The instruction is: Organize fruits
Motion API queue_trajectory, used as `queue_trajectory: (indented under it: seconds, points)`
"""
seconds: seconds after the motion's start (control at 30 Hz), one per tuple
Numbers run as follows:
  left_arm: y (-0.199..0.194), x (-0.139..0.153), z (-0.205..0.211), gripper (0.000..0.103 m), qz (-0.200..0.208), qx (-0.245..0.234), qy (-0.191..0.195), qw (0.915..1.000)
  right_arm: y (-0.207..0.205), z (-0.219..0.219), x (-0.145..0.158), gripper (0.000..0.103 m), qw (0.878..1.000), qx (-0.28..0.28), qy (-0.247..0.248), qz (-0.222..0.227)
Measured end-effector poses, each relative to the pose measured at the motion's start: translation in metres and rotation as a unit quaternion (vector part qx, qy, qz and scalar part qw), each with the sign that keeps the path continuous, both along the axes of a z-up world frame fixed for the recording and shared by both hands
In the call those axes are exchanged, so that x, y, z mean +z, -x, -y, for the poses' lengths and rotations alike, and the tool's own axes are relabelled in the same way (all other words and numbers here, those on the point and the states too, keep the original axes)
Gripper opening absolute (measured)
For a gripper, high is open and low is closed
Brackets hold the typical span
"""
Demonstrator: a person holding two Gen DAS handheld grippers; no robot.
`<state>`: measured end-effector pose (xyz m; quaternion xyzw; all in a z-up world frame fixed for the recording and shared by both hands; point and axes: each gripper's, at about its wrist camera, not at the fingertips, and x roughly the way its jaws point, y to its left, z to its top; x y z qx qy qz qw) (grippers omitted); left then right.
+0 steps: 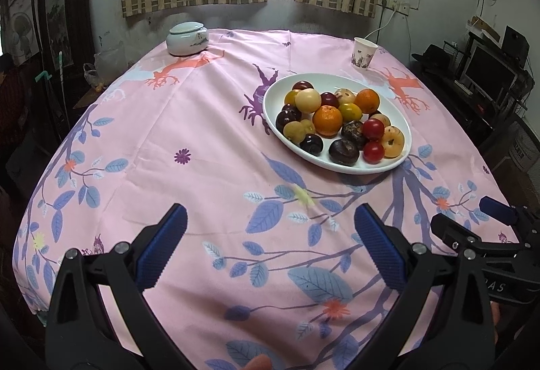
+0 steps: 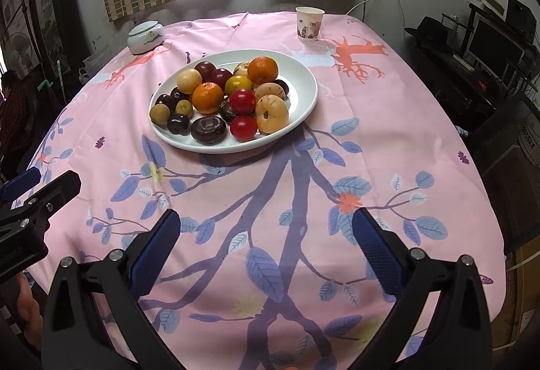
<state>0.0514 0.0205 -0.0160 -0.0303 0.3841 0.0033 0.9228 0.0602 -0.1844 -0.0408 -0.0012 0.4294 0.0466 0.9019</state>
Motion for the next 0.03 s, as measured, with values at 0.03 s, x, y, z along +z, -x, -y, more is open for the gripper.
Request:
queue_trajectory:
  seconds: [0.03]
  points:
    - [0.0001, 0.0000, 0.0000, 0.101, 0.000, 0.000, -0.001, 1.0000, 0.0000, -0.0001, 0.0000, 0.102, 1.000, 0.000, 0.000, 0.000]
